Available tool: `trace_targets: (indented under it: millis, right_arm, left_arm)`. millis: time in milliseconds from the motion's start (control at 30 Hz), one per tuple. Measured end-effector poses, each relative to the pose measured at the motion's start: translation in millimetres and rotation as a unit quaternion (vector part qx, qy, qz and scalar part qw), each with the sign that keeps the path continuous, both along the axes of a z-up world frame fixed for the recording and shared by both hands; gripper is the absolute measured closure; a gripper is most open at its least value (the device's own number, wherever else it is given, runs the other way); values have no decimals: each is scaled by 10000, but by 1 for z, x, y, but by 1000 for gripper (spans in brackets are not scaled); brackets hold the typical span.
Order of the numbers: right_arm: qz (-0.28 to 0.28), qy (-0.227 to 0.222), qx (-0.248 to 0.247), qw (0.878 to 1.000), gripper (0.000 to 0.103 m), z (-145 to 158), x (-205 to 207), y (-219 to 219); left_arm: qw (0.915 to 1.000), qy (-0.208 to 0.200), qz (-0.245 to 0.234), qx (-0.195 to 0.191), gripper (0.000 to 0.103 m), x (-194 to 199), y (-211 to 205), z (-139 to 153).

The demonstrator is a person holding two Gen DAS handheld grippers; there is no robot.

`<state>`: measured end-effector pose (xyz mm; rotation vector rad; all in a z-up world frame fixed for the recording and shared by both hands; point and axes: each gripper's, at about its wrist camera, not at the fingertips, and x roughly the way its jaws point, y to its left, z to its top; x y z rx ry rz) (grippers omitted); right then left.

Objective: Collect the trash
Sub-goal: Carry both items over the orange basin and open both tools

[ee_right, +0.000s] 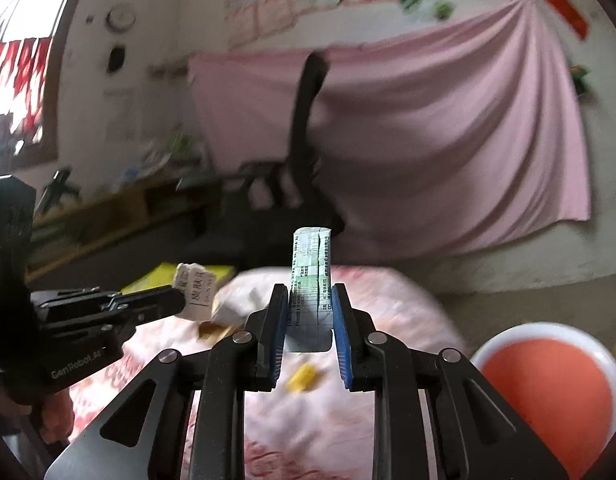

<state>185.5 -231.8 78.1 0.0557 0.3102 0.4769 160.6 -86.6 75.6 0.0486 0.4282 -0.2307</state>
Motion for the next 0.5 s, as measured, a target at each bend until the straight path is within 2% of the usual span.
trace_targets:
  millis: [133,233,333,500]
  right_arm:
    - [-577,-550,313,9963,83,16,-13,-37]
    - [-981,-780,451,9911,83,23,-19,-64]
    - [-1344,-840,536,9859,83,23,-19,-89]
    - [-1760,-626,700,9799,83,14,-12,-122]
  left_arm:
    - [9977,-588,-344,-21,102,-3,-31,21]
    - [9928,-997,-666,39,102,-6,-60,32]
    - [9866,-1257,-1025,154,102,-8,-90,37]
    - [9780,-1291,-1617,266,102,-3,-140,31]
